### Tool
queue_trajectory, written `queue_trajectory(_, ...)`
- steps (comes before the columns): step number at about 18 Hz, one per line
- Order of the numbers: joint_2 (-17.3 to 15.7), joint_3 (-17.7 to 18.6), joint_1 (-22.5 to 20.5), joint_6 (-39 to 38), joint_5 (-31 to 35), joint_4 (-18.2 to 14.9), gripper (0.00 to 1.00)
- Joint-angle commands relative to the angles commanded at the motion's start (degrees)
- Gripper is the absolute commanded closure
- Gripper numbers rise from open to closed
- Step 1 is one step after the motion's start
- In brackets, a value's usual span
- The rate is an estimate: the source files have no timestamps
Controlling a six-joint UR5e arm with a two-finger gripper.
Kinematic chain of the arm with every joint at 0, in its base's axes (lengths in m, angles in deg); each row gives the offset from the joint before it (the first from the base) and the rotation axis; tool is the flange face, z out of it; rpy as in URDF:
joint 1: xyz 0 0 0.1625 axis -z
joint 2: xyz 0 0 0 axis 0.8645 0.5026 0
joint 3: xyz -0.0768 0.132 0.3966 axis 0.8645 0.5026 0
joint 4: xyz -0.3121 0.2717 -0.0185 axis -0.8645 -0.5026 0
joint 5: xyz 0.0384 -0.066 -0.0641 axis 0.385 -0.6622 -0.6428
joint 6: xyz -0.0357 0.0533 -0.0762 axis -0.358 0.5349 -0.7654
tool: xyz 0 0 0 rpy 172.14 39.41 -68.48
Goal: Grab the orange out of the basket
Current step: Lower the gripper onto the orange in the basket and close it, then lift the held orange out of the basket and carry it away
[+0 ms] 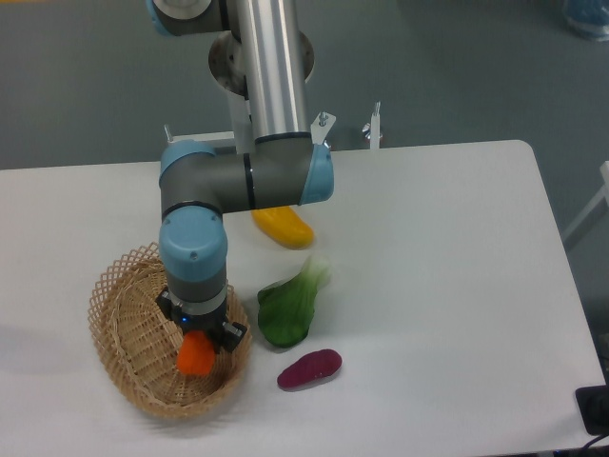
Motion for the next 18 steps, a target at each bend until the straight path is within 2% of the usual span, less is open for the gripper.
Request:
queue_trajectory(4, -2.2, 0.35, -2.63, 0.17, 0.0, -1.58, 0.75)
queue_trajectory(8, -3.78, 1.32, -5.27, 0.7, 0.35, -1.58, 0.75)
queue_trajectory(10, -4.75, 2.54, -7.99, 0.88, 0.61, -1.15, 0.75)
queue_trajectory(12, -5.71, 2.64, -10.02, 4.54, 1.05, -1.14, 0.74)
queue_trajectory(15, -6.42, 3.25, -14.75, 14.04, 1.23, -1.06, 0.74)
queue_trajectory(18, -7.12, 2.99, -18.89, 14.59, 1.23, -0.62, 0.74)
